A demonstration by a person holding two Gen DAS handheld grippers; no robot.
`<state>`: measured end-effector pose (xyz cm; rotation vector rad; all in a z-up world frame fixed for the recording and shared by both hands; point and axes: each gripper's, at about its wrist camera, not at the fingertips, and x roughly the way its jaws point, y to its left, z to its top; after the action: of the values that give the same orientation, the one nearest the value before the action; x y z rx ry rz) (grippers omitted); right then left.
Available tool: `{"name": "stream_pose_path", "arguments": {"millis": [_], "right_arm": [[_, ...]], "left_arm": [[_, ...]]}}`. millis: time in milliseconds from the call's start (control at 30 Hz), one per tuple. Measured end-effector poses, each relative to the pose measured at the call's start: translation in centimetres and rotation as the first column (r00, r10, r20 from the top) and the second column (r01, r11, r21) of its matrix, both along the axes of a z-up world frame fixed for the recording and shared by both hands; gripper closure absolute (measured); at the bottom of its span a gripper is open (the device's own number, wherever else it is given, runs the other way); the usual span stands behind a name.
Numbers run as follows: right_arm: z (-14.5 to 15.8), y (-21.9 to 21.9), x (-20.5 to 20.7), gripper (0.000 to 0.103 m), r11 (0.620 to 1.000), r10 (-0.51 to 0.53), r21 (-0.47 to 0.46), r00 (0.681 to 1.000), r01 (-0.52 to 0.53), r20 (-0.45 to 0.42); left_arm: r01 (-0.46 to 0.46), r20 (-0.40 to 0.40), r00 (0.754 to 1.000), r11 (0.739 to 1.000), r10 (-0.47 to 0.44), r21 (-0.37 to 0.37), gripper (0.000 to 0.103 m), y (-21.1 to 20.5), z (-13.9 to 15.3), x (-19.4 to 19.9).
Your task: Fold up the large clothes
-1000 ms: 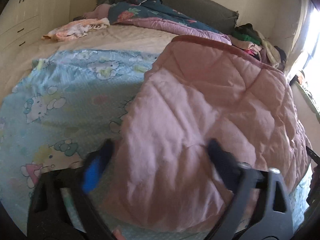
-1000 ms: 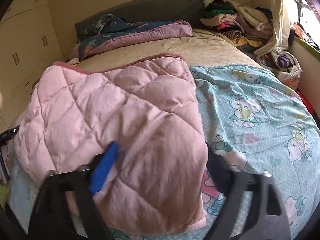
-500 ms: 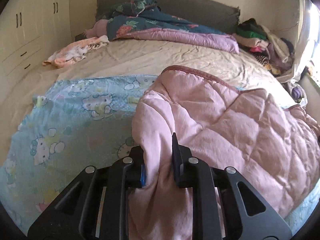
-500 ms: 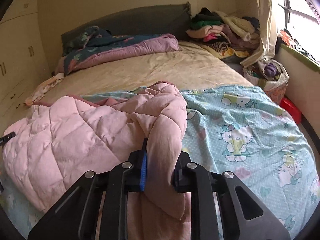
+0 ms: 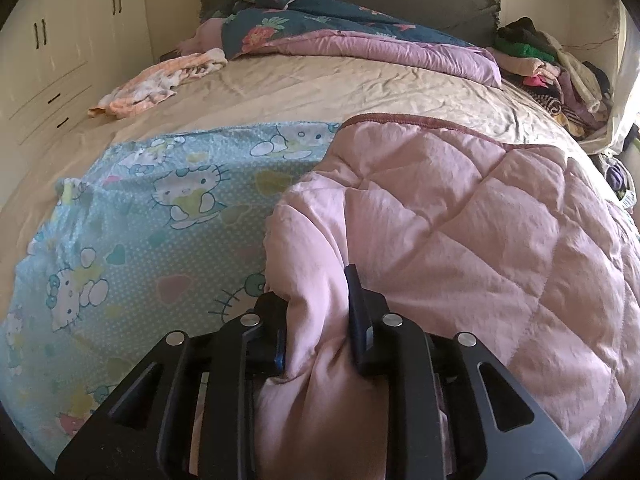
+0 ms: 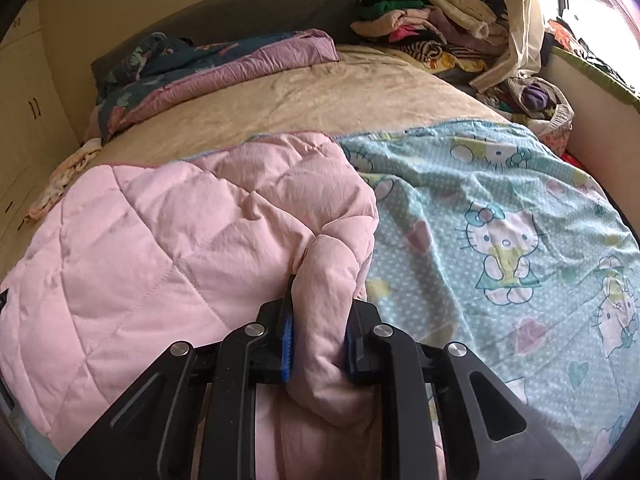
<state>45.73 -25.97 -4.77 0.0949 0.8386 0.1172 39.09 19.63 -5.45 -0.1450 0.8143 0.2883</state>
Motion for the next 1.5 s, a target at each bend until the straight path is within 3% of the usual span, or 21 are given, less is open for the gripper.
{"name": "stream_pose_path", "arguments": {"millis": [100, 300, 367, 467, 533, 667, 833, 1067, 1500], "right_arm": [[-0.3, 0.1, -0.1, 0.082, 1.0, -0.005, -0.007, 1.0, 0.005, -0.009], [0.4, -0.7, -0.9, 0.063, 0.999, -0.024, 0.028, 0.999, 0.025, -0.042], [0.8, -1.3, -1.6, 0.031, 0.997, -0.031, 0.063, 0.999, 0.034, -0.042], [1.5, -2.2, -3.0, 0.01, 0.989, -0.044, 0.141, 0.998, 0.05, -0.045], [1.9, -2.4, -3.9, 0.01, 0.984, -0.046, 0.17, 0.998, 0.054, -0.05], [3.5, -2.5, -6.2, 0.009, 0.981, -0.03, 0.191, 0.999, 0.033, -0.019], [6.0, -1.7, -9.3, 0.004, 0.997, -0.018, 0.074, 0.998, 0.013, 0.059], [8.5, -1.4, -13.0, 0.004, 1.0, 0.004, 0.03, 0.99, -0.008, 0.144], [10.7, 0.2, -17.9, 0.004, 0.998, 0.055, -0.007, 0.981, -0.054, 0.185]], "left_arm": [[-0.007, 0.002, 1.0, 1.0, 0.007, -0.005, 0.086, 0.0, -0.1, -0.2], [-0.01, -0.011, 1.0, 1.0, 0.009, -0.015, 0.084, -0.1, 0.4, -0.7], [-0.017, -0.009, 1.0, 0.999, 0.016, -0.027, 0.078, 0.1, 0.7, -1.0], [-0.016, 0.001, 1.0, 0.999, 0.016, -0.037, 0.063, 0.2, 1.3, -1.7], [-0.009, 0.006, 1.0, 0.999, 0.009, -0.04, 0.048, 0.0, 1.7, -2.1], [0.011, 0.04, 0.999, 0.999, -0.009, -0.033, 0.033, -0.9, 3.2, -3.6], [0.022, 0.081, 0.996, 0.999, -0.02, -0.03, 0.009, -1.7, 5.2, -5.4], [0.045, 0.125, 0.991, 0.998, -0.04, -0.037, 0.01, -2.7, 7.7, -8.4], [0.071, 0.17, 0.983, 0.997, -0.066, -0.022, 0.009, -3.8, 9.9, -13.5]]}}
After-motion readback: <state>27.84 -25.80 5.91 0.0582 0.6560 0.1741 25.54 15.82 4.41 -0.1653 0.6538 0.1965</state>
